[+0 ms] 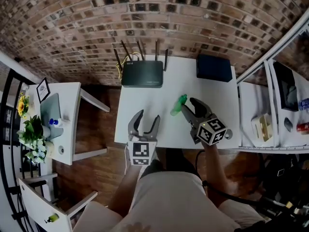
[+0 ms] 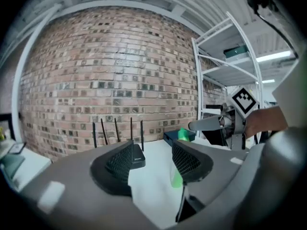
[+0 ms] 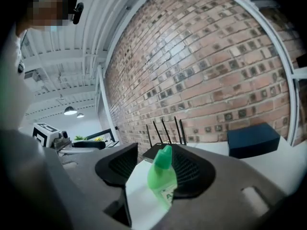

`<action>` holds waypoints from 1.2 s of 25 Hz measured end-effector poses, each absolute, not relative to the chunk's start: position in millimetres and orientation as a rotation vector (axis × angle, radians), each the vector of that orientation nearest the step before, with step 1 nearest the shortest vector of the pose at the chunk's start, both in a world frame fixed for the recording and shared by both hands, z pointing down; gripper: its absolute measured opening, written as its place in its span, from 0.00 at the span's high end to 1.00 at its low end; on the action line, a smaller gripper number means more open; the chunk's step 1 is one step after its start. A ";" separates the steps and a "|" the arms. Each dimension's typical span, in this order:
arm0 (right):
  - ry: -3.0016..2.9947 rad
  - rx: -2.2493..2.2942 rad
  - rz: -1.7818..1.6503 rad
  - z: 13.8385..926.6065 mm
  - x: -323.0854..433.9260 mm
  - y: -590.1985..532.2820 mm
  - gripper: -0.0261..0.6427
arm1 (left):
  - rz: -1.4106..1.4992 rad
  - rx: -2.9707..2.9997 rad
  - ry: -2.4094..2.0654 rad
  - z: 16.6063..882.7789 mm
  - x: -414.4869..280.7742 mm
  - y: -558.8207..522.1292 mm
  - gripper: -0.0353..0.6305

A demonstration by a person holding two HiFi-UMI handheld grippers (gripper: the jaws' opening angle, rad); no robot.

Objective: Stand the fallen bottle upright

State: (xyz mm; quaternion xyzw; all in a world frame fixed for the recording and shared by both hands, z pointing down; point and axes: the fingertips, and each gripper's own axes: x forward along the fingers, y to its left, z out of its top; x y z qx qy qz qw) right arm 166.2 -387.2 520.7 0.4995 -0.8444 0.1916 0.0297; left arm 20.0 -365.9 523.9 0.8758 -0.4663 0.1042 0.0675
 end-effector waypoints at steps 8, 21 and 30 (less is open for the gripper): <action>-2.562 1.601 0.413 495.5 163.2 -292.6 0.53 | 0.176 2.681 -1.498 470.6 34.8 -292.5 0.54; -2.482 1.582 0.088 431.7 221.2 -117.8 0.48 | 0.030 2.550 -1.657 411.4 100.1 -125.6 0.54; -2.245 1.928 0.076 413.0 264.6 -91.8 0.42 | -0.011 2.650 -1.600 379.9 101.0 -103.0 0.54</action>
